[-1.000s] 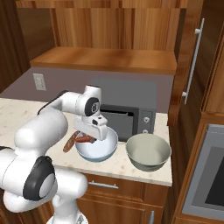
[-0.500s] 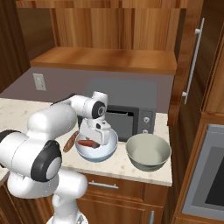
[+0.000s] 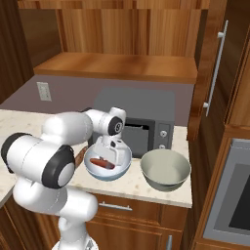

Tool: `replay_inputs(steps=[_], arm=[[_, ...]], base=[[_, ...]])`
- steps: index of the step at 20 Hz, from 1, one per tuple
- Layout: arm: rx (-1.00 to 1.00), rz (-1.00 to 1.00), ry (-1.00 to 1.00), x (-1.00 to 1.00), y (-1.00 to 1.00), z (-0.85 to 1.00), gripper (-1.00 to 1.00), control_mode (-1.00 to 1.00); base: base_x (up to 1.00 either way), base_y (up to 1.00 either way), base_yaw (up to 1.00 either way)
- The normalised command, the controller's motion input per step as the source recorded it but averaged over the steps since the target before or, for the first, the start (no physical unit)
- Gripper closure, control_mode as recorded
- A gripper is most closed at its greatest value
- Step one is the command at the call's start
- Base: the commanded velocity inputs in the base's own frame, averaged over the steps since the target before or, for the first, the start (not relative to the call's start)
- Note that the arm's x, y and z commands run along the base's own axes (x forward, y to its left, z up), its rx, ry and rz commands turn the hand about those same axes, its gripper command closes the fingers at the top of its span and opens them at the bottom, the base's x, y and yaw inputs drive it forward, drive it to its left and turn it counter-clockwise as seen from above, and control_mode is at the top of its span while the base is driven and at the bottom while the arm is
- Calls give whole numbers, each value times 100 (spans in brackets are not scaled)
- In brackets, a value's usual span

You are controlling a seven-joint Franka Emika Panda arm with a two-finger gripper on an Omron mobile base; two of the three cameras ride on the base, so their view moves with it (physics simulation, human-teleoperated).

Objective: Pick both bowls and place them on the counter. Then place the carrot in one bowl and place the baguette in the other bowl.

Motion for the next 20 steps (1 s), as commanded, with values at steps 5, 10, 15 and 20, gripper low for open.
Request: replay_inputs(steps=[5,10,15,20], arm=[[0,-3,0,5,0,-14,100,-100],[0,-2,-1,2,0,-10,100,-100],[0,-2,-1,0,0,-14,100,-100],[0,-1,-1,1,0,-16,100,-100]], base=[[0,0,0],[0,0,0],[0,0,0],[0,0,0]])
